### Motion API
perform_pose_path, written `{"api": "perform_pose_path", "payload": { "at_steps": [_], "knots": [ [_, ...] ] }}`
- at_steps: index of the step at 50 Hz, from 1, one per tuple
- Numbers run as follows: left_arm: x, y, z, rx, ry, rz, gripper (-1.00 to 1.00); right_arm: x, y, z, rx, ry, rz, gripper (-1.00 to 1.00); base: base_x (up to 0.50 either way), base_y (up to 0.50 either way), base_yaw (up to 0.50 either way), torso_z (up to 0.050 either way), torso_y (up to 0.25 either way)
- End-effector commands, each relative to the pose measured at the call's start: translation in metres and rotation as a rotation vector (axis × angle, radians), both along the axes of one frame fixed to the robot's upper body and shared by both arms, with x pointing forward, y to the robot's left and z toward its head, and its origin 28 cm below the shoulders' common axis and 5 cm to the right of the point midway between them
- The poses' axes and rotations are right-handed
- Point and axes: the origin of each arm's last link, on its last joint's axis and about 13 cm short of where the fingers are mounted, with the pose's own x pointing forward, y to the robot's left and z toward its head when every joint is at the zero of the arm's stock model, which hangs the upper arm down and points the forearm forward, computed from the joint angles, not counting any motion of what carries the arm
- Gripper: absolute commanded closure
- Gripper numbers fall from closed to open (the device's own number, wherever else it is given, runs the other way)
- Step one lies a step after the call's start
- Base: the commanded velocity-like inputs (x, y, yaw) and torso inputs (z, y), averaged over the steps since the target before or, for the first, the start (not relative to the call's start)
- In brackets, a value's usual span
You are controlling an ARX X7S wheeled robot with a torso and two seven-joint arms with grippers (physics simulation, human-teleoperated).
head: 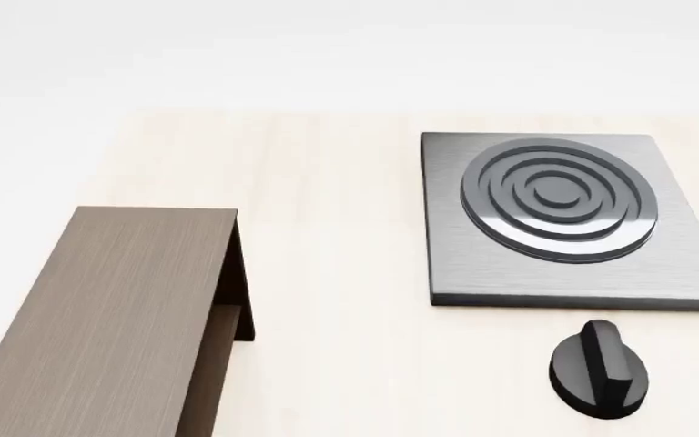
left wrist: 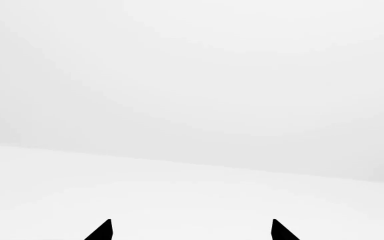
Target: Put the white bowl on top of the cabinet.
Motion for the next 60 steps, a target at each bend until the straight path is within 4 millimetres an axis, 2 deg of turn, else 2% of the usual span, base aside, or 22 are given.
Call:
{"api": "perform_pose_path", "payload": {
  "at_steps": [1, 15, 28, 49, 60],
  "knots": [
    [0.0, 0.0, 0.0, -0.003, -0.002, 0.0, -1.0, 0.0, 0.006, -0.004, 0.054, -0.003, 0.034, 1.0, 0.0, 0.0, 0.0, 0.0, 0.0],
    [-0.001, 0.0, 0.0, -0.007, -0.005, 0.0, -1.0, 0.006, 0.019, 0.026, -0.028, -0.059, 0.084, 1.0, 0.0, 0.0, 0.0, 0.0, 0.0],
    [-0.001, 0.001, -0.001, -0.014, -0.01, -0.003, -1.0, 0.004, 0.033, 0.083, -0.067, -0.216, 0.149, 1.0, 0.0, 0.0, 0.0, 0.0, 0.0],
    [0.0, 0.001, -0.002, -0.022, -0.016, -0.006, -1.0, 0.003, 0.031, 0.11, -0.088, -0.274, 0.131, 1.0, 0.0, 0.0, 0.0, 0.0, 0.001],
    [-0.002, 0.001, -0.001, -0.023, -0.02, -0.004, -1.0, 0.013, 0.034, 0.133, -0.117, -0.304, 0.15, 1.0, 0.0, 0.0, 0.0, 0.0, 0.0]
  ]
}}
